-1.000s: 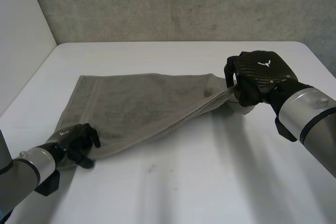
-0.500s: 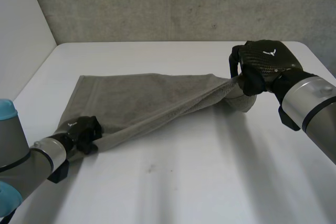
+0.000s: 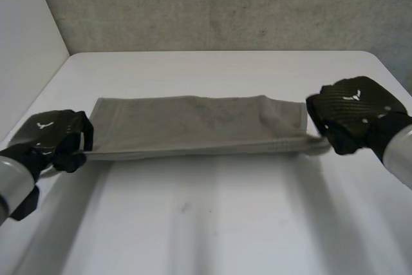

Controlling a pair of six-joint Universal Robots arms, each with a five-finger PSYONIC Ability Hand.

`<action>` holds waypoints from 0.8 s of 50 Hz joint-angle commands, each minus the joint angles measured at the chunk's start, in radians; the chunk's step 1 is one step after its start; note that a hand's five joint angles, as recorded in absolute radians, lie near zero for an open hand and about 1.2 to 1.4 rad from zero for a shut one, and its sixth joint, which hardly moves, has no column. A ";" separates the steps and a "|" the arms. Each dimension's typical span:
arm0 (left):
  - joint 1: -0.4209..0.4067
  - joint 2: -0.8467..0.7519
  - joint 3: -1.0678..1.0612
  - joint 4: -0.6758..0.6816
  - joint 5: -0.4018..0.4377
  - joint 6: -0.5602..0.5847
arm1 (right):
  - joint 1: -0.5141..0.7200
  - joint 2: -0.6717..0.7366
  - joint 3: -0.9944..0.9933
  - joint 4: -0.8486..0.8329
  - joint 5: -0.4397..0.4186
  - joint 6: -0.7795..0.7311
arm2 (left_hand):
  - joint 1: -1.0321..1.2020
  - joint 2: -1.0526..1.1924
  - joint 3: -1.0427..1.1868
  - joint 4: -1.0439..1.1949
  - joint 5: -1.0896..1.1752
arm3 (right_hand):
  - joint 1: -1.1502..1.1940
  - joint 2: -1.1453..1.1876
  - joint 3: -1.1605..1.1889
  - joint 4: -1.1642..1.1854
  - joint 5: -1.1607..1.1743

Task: Fold the towel.

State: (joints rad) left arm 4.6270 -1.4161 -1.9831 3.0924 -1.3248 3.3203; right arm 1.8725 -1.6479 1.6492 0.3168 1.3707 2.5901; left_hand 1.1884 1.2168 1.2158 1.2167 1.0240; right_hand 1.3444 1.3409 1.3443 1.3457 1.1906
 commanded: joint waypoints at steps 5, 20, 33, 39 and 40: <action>0.042 0.233 -0.002 -0.144 0.082 0.082 | -0.110 -0.156 -0.061 0.149 -0.079 -0.084 | 0.208 0.180 0.180 0.180 0.198 | 0.052 0.055 0.052 0.051 0.031; 0.041 -0.194 0.061 0.077 0.079 0.085 | -0.164 0.071 0.078 0.027 -0.130 -0.043 | 0.208 0.180 0.180 0.180 0.198 | -0.877 -0.874 -0.877 -0.879 -0.898; -0.019 -0.238 0.343 0.037 0.068 -0.036 | -0.013 0.076 0.347 -0.325 -0.206 0.381 | 0.208 0.180 0.180 0.180 0.198 | -0.995 -0.992 -0.995 -0.997 -1.016; -0.039 -0.291 0.409 0.032 0.065 -0.088 | 0.057 0.117 0.420 -0.395 -0.210 0.366 | 0.208 0.180 0.180 0.180 0.198 | -0.972 -0.968 -0.972 -0.973 -0.992; -0.050 -0.311 0.412 0.034 0.065 -0.088 | 0.057 0.128 0.437 -0.409 -0.210 0.352 | 0.208 0.180 0.180 0.180 0.198 | -0.963 -0.960 -0.963 -0.964 -0.984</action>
State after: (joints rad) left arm 4.6023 -1.6708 -1.6170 3.1287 -1.2575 3.2684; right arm 1.8892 -1.5599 2.0274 -0.0395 1.1638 2.9786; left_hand 1.1929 1.2174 1.2166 1.2172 1.0240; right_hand 0.4129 0.4318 0.4114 0.4079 0.1943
